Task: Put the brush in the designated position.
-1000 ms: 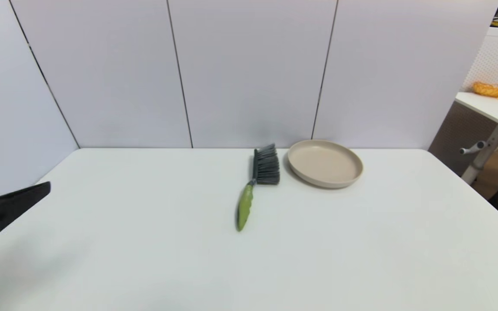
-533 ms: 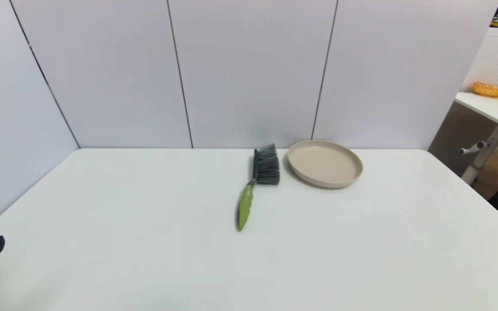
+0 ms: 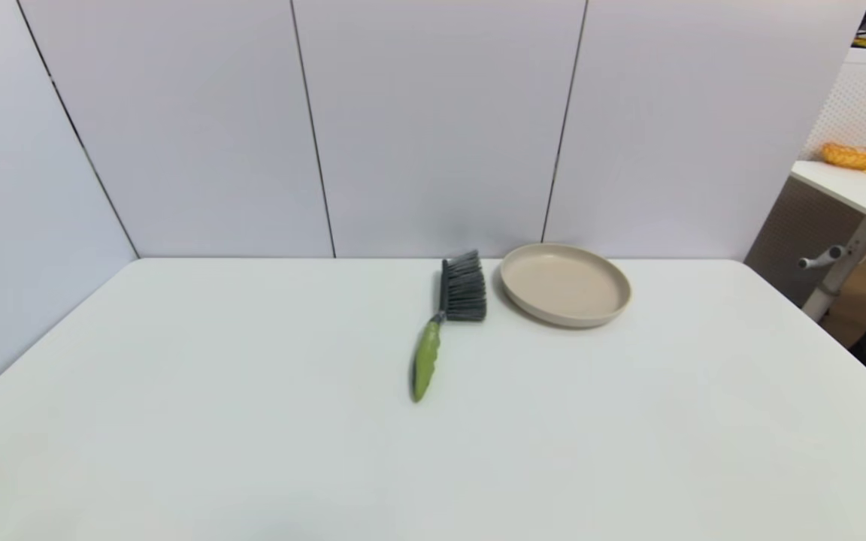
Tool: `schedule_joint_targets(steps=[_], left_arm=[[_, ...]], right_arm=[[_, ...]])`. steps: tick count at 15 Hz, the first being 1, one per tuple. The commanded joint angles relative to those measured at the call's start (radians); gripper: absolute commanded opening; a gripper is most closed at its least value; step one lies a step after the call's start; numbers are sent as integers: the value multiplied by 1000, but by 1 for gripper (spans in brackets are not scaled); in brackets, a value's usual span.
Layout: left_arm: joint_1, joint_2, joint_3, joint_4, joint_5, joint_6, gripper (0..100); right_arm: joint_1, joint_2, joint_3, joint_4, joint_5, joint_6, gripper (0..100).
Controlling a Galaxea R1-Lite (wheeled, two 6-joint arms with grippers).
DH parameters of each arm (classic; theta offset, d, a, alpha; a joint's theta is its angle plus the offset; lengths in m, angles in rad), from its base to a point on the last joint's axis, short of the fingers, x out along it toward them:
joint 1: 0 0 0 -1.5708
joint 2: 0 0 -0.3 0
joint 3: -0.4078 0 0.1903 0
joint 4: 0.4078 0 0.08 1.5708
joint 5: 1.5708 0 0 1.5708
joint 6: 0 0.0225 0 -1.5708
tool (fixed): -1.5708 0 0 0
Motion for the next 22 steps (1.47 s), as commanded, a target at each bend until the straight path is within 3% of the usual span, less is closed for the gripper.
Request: schedule_joint_targets(steps=[1, 4, 10, 16, 20, 22], left_arm=[[16, -47, 29, -2, 1, 14, 100], [81, -46, 45, -4, -8, 12, 100], [177, -66, 101, -17, -166, 14, 100], [209, -331, 337, -17, -167, 16, 100], [209, -329, 495, -182, -171, 14, 100], [209, -329, 493, -128, -167, 6, 100]], right_arm=[[0, 1, 2, 0, 1, -1, 100], [0, 1, 2, 0, 1, -1, 100], [0, 1, 2, 0, 1, -1, 100], [0, 1, 2, 0, 1, -1, 100], [0, 1, 2, 0, 1, -1, 100], [0, 1, 2, 0, 1, -1, 100]])
